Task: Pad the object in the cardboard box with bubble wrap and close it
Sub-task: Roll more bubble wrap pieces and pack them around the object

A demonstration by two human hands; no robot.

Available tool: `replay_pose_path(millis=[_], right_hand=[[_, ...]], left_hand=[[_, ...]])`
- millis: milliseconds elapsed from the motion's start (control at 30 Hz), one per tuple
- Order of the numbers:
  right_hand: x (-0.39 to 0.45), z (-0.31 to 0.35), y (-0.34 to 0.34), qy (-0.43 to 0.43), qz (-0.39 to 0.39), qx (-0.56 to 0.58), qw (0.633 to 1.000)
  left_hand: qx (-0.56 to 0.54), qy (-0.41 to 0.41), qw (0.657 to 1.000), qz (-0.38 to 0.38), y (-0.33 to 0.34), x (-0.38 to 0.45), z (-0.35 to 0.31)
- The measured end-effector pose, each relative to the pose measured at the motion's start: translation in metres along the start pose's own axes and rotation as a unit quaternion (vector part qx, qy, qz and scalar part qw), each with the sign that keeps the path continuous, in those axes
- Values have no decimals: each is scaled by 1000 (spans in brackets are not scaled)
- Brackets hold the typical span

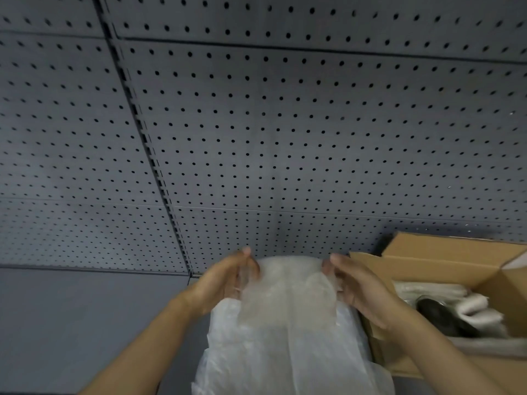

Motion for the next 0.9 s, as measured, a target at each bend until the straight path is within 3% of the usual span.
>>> replay_pose_path(millis=[133,200,433,533,633,700,900], right_hand=[[1,-11,-1,35,-42,-238,970],[2,-15,-2,40,-69,-286,955],[0,-26,8,17,-156,-305,939],[2,-34,13,45,-178,-214,959],[3,-36,24,82,-145,-113,979],[3,-36,32,90,-155,-128,975],[5,-28,42,-2,-322,-212,923]], left_hand=[[153,-19,988,-25,14,6,-2],[183,-26,981,-62,16,11,4],[281,-3,945,-166,30,17,23],[260,25,939,-226,41,19,25],[248,62,928,-270,46,18,24],[248,62,928,-271,45,18,23],[125,46,970,-203,48,14,9]])
Point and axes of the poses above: each hand's wrist, its own x-axis towards the middle knuckle, its own y-axis out of the palm, z = x × y, the point moved 1 cm from there along x, towards the middle knuckle, and after that the axes turned 10 degrees about z, right-handed, at the moved point
